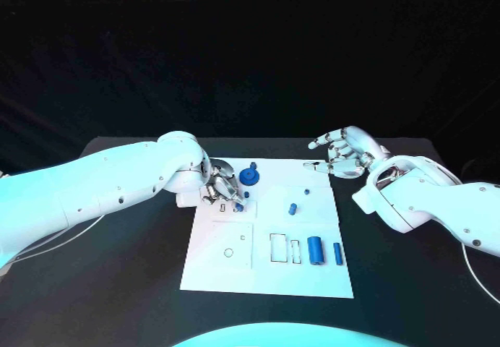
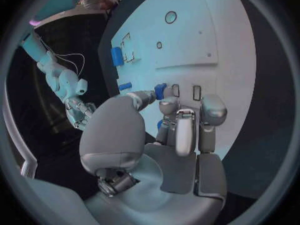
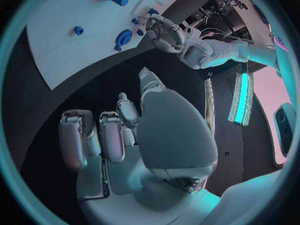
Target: Assemble the parts on the task board
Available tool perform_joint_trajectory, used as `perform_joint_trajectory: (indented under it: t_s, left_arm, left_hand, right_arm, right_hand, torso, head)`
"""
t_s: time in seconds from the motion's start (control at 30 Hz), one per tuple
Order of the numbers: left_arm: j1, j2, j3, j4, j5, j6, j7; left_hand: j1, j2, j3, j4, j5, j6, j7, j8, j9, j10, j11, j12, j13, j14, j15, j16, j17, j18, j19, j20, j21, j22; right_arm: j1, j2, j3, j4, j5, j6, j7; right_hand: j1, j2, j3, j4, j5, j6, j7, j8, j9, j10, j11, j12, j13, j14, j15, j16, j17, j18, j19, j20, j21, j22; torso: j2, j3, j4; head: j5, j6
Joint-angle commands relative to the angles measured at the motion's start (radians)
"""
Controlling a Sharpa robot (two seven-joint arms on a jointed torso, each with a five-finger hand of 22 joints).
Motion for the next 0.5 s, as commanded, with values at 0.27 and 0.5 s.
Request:
perform_joint_trajectory:
  t_s: [0.27,0.5]
  left_arm:
    - [0.000,-0.035,0.001,0.046,-0.011,-0.062,0.004]
    - [-0.010,-0.059,0.001,0.088,-0.142,-0.131,0.011]
  left_hand:
    - [-0.033,-0.013,0.235,-0.224,0.021,0.010,-0.010,0.009,0.014,0.018,-0.003,0.010,0.010,0.080,-0.013,0.012,0.181,-0.012,0.013,-0.008,0.014,0.018]
    - [-0.037,-0.021,0.246,-0.235,0.027,0.015,-0.011,0.010,0.017,0.024,-0.005,0.013,0.016,0.082,-0.014,0.014,0.188,-0.014,0.021,-0.009,0.019,0.028]
  right_arm:
    - [0.000,-0.003,0.000,-0.002,-0.003,0.027,0.000]
    - [0.000,-0.005,0.000,-0.001,-0.003,0.027,0.001]
  right_hand:
    - [0.001,0.012,0.000,0.000,0.006,0.006,0.000,0.006,0.000,-0.007,-0.003,-0.004,-0.002,0.067,-0.004,-0.005,0.140,0.008,0.061,-0.006,-0.008,0.216]
    - [-0.005,0.012,-0.001,0.001,0.012,0.006,0.000,0.008,0.000,-0.006,-0.003,-0.004,-0.004,0.068,-0.005,-0.005,0.140,0.008,0.061,-0.006,-0.008,0.215]
  torso:
    - [0.000,-0.0002,0.0025]
    - [-0.001,-0.0002,0.0016]
  head:
    - [0.004,-0.005]
    - [0.007,-0.010]
